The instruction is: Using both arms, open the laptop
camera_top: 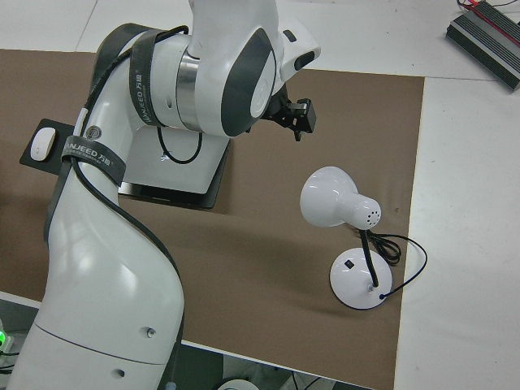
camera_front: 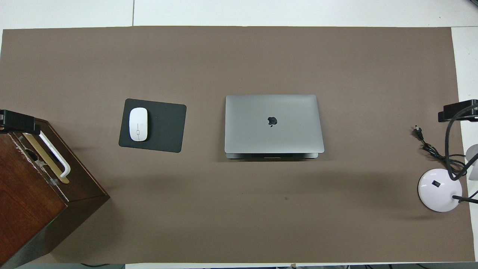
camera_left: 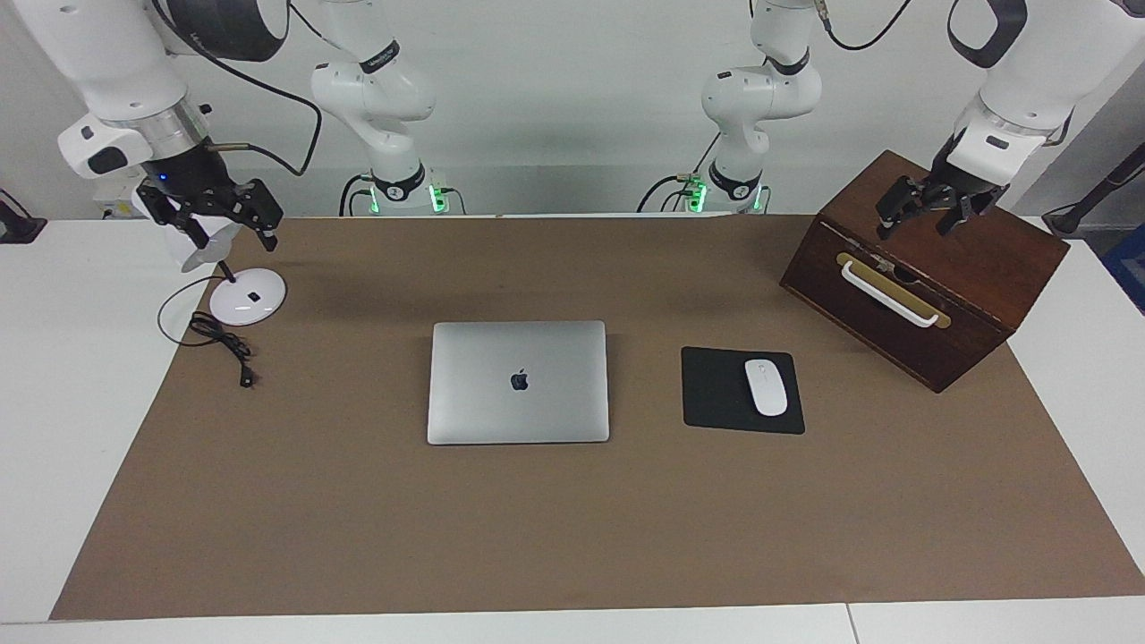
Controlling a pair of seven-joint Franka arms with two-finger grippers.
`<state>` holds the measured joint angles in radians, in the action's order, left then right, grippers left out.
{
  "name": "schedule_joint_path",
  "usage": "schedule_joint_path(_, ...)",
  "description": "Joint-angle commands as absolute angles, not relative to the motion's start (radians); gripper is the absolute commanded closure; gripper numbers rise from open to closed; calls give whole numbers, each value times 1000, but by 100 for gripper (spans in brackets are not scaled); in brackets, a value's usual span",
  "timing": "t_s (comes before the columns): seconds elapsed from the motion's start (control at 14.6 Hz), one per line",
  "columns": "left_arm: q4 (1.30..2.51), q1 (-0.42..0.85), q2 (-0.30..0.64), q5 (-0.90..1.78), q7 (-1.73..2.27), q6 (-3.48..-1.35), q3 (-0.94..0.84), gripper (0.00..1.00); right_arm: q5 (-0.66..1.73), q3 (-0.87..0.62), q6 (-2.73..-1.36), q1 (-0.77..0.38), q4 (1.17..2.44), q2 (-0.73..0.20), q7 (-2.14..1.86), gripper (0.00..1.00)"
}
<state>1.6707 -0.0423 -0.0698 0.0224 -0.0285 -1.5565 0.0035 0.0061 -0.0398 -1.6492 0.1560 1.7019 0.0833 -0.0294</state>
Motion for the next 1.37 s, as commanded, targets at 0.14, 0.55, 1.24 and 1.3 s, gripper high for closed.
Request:
schedule_joint_path(0.14,1697,-41,-94,2,-18,-1568,5,0,-5,-44,-1655,167,1729,106,-66,0)
schedule_joint_path(0.55,1697,-31,-94,2,-17,-1565,5,0,-5,-43,-1654,170,1729,107,-67,0)
schedule_joint_path(1.24,1700,-35,-97,2,37,-1568,6,0,-5,-44,-1669,170,1752,113,-69,0)
schedule_joint_path(1.3,1703,-37,-97,2,43,-1574,6,21,-5,-44,-1669,170,1752,114,-69,0)
